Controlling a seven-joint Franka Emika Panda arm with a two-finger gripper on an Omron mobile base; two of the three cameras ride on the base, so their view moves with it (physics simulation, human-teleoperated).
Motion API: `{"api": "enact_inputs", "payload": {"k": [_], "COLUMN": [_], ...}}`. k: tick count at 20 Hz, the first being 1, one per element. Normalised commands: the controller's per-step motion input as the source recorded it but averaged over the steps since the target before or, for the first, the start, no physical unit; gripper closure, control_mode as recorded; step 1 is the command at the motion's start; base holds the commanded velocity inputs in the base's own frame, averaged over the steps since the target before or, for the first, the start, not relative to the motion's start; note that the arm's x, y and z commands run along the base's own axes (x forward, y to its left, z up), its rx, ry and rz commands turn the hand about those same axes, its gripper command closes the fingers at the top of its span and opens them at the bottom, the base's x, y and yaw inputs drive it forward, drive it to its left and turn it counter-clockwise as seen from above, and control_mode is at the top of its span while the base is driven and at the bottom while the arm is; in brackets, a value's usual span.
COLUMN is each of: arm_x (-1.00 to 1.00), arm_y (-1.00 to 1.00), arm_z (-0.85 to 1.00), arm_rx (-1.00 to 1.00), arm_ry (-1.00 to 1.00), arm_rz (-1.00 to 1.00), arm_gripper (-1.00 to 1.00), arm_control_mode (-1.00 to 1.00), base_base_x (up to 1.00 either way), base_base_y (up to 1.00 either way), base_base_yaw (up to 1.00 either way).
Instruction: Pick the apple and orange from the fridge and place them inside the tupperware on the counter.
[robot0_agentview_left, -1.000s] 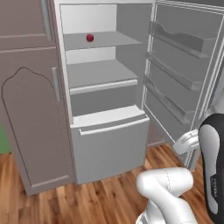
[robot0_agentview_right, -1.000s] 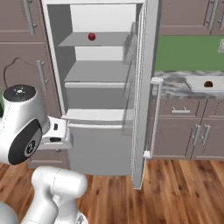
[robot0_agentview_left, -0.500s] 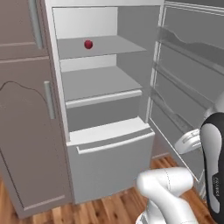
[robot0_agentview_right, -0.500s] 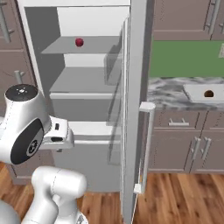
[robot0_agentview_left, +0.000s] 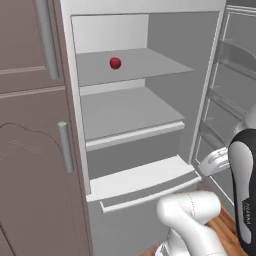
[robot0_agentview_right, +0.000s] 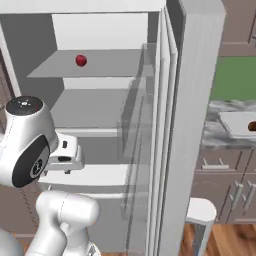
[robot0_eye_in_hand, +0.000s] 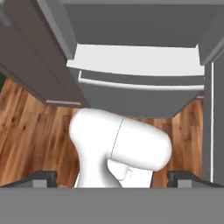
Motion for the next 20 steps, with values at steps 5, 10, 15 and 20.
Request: {"api": "enact_inputs", "payload": {"k": [5, 10, 15, 20], "arm_x": [0.0, 0.11, 0.0, 0.0], "arm_y": [0.0, 0.23, 0.34, 0.16], "arm_z": [0.0, 0.05, 0.36, 0.4], "arm_rx": [0.0, 0.0, 0.0, 0.0], "arm_ry": [0.0, -0.02, -0.14, -0.15], "arm_rz": [0.0, -0.05, -0.02, 0.0], "arm_gripper": [-1.0, -1.0, -1.0, -1.0], "arm_control_mode": [1.0, -1.0, -1.0, -1.0], "base_base_x": [0.78, 0.23, 0.0, 0.0], "base_base_y": [0.38, 0.19, 0.0, 0.0], "base_base_yaw": [-0.06, -0.03, 0.0, 0.0]}}
